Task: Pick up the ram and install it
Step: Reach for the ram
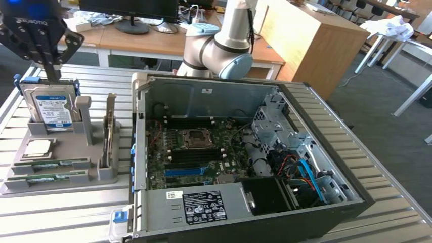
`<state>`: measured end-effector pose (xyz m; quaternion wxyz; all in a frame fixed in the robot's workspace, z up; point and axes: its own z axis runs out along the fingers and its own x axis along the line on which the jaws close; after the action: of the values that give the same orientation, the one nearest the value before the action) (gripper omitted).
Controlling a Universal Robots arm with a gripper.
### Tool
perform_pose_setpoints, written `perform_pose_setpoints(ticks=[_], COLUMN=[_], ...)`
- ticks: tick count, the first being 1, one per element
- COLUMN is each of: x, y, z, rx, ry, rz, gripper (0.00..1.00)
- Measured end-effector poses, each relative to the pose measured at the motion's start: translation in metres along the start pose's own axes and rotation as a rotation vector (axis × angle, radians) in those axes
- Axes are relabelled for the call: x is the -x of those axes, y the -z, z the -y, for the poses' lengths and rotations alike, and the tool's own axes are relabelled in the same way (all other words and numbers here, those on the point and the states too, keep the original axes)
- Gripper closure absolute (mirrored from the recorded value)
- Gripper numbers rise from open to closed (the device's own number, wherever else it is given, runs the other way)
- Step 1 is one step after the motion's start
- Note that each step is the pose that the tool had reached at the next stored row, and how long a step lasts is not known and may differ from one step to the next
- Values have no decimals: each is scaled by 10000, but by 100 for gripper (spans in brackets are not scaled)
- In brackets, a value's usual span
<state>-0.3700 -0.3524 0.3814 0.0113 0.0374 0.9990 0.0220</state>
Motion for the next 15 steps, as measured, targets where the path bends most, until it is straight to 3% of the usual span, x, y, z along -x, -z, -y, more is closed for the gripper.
perform_pose_setpoints(ticks=[11,15], x=[-203,-213], y=[-6,-7], z=[6,8], rx=[-1,-1], ry=[0,1], rz=[-16,-17], gripper=[90,90])
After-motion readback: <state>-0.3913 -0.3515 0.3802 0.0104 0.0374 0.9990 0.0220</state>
